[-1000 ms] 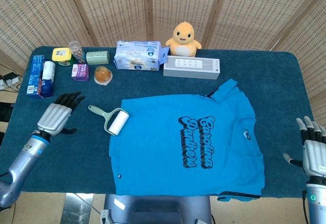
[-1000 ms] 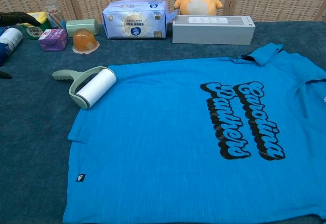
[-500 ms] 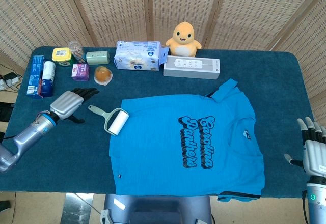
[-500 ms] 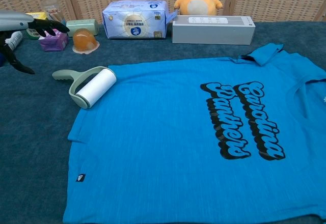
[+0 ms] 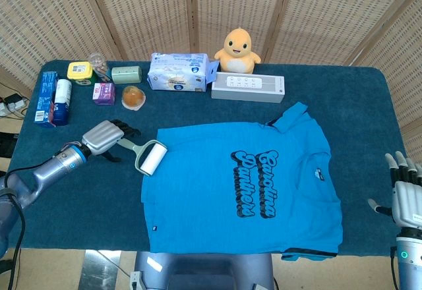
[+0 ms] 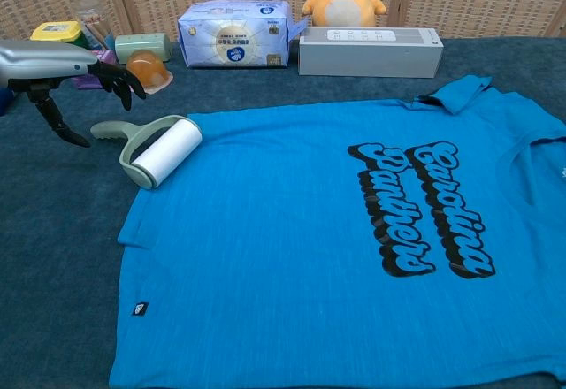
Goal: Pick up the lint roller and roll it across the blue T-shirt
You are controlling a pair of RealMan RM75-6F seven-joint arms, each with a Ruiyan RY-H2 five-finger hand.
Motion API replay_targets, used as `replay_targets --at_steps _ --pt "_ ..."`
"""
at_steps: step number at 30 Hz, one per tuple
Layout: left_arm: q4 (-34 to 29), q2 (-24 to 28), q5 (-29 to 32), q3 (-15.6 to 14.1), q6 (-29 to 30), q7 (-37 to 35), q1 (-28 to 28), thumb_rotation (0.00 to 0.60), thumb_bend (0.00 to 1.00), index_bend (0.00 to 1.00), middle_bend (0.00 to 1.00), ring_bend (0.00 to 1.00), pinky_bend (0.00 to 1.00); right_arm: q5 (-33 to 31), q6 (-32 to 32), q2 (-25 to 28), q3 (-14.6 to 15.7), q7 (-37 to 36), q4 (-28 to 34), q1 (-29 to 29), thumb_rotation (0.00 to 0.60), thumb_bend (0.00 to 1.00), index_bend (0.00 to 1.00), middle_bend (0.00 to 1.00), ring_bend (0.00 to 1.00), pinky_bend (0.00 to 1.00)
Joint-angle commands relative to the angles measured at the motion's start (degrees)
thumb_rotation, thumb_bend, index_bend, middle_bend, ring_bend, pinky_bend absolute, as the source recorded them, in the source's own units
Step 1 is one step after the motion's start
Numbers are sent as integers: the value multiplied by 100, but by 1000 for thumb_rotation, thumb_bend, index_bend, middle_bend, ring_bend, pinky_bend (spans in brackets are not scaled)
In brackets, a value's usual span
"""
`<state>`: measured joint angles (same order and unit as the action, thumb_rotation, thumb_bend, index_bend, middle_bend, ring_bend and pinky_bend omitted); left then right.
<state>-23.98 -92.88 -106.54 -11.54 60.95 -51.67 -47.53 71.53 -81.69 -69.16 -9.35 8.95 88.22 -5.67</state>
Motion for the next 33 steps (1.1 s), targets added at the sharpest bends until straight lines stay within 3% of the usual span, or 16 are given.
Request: replay_targets --at_steps 1,20,33 --pt "177 -133 24 -88 -97 -108 5 600 28 207 318 242 228 13 -13 3 2 -6 11 7 600 29 42 0 0 0" --pt "783 -684 83 -324 -245 -333 -38 600 29 207 318 245 268 34 -40 43 4 -29 63 33 600 28 42 0 0 0" --pt "840 -734 82 -451 -175 -454 -19 600 36 208 318 245 268 20 -41 59 -5 -40 87 43 600 29 42 0 0 0"
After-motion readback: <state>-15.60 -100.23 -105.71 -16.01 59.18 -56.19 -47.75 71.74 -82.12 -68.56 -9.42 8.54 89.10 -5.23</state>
